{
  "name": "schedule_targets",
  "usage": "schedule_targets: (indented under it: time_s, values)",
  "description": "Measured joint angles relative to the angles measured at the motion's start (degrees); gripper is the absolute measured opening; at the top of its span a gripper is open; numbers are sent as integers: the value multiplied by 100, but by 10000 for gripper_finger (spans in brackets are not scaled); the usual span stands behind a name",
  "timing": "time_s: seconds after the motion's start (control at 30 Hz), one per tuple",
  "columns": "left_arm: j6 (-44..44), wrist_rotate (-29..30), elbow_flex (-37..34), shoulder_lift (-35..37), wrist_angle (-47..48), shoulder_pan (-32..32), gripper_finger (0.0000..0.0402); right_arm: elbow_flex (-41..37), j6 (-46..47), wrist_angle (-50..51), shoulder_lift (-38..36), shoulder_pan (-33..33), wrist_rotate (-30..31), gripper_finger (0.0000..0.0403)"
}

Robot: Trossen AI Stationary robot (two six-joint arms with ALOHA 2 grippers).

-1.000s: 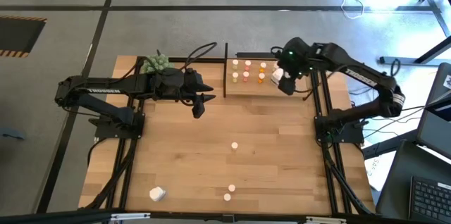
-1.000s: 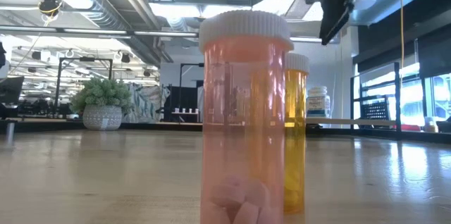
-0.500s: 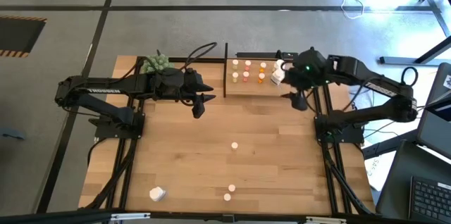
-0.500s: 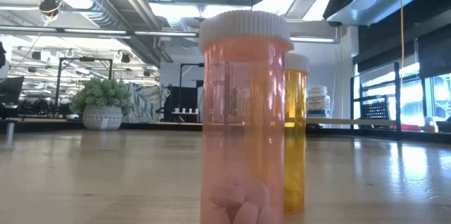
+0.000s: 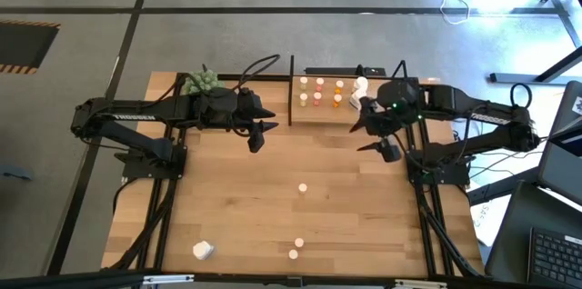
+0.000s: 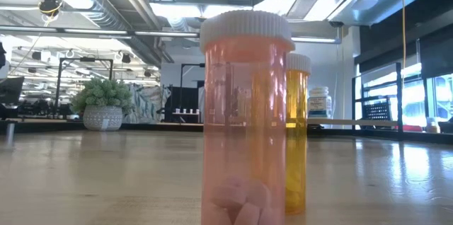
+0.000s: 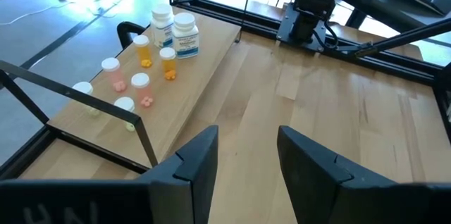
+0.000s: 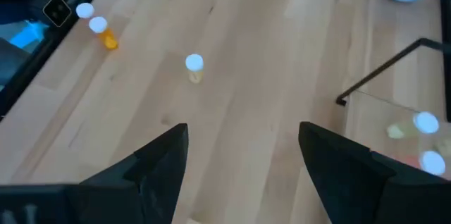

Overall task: Pick and place medicine bottles onto shelf by color
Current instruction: Put the yellow pill bottle on the shelf aligned with the other yellow pill bottles

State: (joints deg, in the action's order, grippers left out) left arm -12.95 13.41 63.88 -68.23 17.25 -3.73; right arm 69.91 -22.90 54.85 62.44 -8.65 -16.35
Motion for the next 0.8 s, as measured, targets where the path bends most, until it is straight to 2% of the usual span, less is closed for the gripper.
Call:
schedule_targets:
  time_s: [0.2,0.4,0.5,0.63,0.8]
  values:
    - [0,0,2,-1,-38,-2,141,0,91,-161,30,151,17,273]
    - [107,-3,0,0,-38,0,141,0,899,-447,30,149,30,273]
    - [155,-180,0,0,-22,0,141,0,1136,-498,28,153,278,273]
    - [272,-820,7,-136,-35,145,141,0,1215,-452,28,147,627,273]
    - [148,-886,7,-684,-10,572,141,0,1215,-450,28,149,831,273]
